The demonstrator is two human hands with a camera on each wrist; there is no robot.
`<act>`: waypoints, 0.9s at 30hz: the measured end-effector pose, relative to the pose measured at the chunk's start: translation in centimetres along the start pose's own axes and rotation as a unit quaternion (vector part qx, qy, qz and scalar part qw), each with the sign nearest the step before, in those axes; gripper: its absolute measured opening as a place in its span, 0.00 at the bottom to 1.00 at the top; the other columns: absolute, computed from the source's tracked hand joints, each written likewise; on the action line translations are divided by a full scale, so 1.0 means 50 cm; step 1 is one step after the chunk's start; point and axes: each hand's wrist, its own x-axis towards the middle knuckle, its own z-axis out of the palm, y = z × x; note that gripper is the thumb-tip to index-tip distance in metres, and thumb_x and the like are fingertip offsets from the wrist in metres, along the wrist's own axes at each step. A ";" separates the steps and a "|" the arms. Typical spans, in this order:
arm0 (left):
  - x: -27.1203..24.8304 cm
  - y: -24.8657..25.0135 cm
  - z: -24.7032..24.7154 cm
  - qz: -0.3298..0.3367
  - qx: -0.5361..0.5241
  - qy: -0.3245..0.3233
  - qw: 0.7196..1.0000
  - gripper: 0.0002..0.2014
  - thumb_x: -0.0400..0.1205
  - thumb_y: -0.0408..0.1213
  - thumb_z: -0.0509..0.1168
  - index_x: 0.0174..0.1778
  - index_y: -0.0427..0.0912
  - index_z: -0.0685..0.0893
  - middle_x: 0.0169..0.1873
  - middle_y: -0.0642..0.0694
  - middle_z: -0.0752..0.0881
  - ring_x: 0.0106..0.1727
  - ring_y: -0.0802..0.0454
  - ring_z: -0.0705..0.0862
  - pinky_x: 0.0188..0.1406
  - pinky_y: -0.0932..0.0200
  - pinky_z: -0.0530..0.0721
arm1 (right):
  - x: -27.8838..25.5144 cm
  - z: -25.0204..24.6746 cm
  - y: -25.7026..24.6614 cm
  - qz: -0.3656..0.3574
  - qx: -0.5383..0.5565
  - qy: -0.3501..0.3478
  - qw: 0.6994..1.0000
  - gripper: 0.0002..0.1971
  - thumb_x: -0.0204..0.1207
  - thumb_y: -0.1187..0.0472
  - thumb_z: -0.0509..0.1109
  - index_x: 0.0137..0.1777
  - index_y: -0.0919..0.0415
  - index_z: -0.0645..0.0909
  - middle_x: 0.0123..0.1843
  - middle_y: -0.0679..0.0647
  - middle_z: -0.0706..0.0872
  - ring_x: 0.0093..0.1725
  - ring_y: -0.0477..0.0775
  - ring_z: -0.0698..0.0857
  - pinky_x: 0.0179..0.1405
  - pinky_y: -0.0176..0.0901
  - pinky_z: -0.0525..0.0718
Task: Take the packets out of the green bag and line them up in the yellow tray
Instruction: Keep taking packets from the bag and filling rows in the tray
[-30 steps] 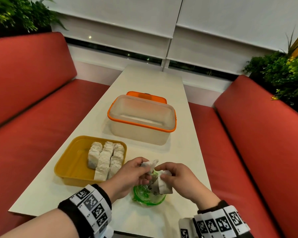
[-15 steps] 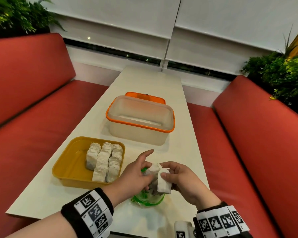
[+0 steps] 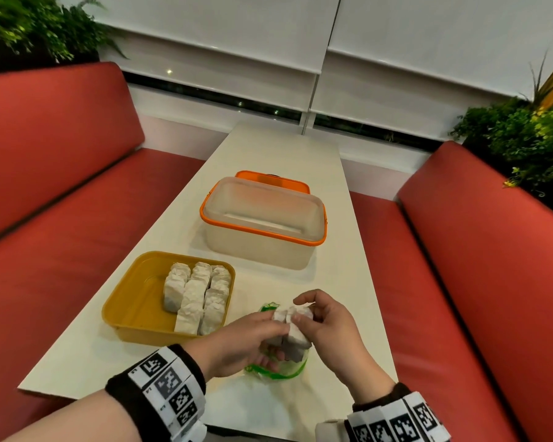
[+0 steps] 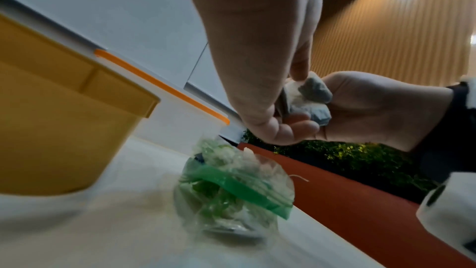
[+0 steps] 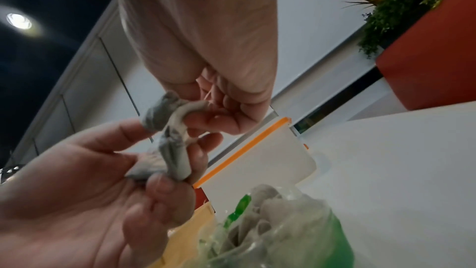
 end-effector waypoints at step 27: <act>0.016 -0.003 -0.006 -0.021 -0.003 0.002 1.000 0.05 0.83 0.30 0.63 0.53 0.40 0.80 0.40 0.42 0.85 0.38 0.50 0.86 0.39 0.56 0.87 | 0.008 0.025 0.006 -0.019 -0.110 0.035 0.993 0.06 0.73 0.66 0.73 0.36 0.56 0.82 0.30 0.46 0.83 0.27 0.37 0.79 0.31 0.31 0.76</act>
